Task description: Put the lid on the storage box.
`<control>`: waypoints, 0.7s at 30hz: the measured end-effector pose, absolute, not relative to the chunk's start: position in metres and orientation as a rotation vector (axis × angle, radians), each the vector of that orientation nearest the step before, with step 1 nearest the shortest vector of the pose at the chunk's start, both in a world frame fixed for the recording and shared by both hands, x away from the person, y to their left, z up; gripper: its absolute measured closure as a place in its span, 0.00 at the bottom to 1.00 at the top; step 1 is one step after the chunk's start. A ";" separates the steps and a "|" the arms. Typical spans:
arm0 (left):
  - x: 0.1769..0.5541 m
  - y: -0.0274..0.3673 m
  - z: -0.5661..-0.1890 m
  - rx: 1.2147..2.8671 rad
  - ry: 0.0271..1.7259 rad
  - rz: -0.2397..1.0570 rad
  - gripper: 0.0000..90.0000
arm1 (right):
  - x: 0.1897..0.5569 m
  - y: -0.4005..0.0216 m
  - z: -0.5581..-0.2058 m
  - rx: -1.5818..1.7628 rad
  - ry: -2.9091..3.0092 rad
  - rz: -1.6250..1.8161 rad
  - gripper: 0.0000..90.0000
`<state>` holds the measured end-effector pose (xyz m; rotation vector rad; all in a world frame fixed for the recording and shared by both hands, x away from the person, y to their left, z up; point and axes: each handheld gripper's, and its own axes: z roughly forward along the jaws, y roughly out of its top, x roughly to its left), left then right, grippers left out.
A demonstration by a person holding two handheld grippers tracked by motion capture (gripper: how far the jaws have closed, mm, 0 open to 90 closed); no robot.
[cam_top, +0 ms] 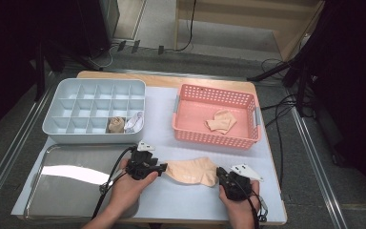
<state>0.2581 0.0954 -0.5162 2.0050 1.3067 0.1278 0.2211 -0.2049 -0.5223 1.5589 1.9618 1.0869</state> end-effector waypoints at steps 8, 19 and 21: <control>0.253 0.089 -0.516 2.069 1.205 0.070 0.97 | 0.222 -0.206 -0.520 1.559 1.933 1.113 0.97; 0.254 0.089 -0.516 2.070 1.177 0.180 0.99 | 0.230 -0.212 -0.522 1.562 1.911 1.084 0.97; 0.253 0.090 -0.516 2.055 1.183 0.220 0.87 | 0.231 -0.210 -0.524 1.564 1.923 1.079 0.88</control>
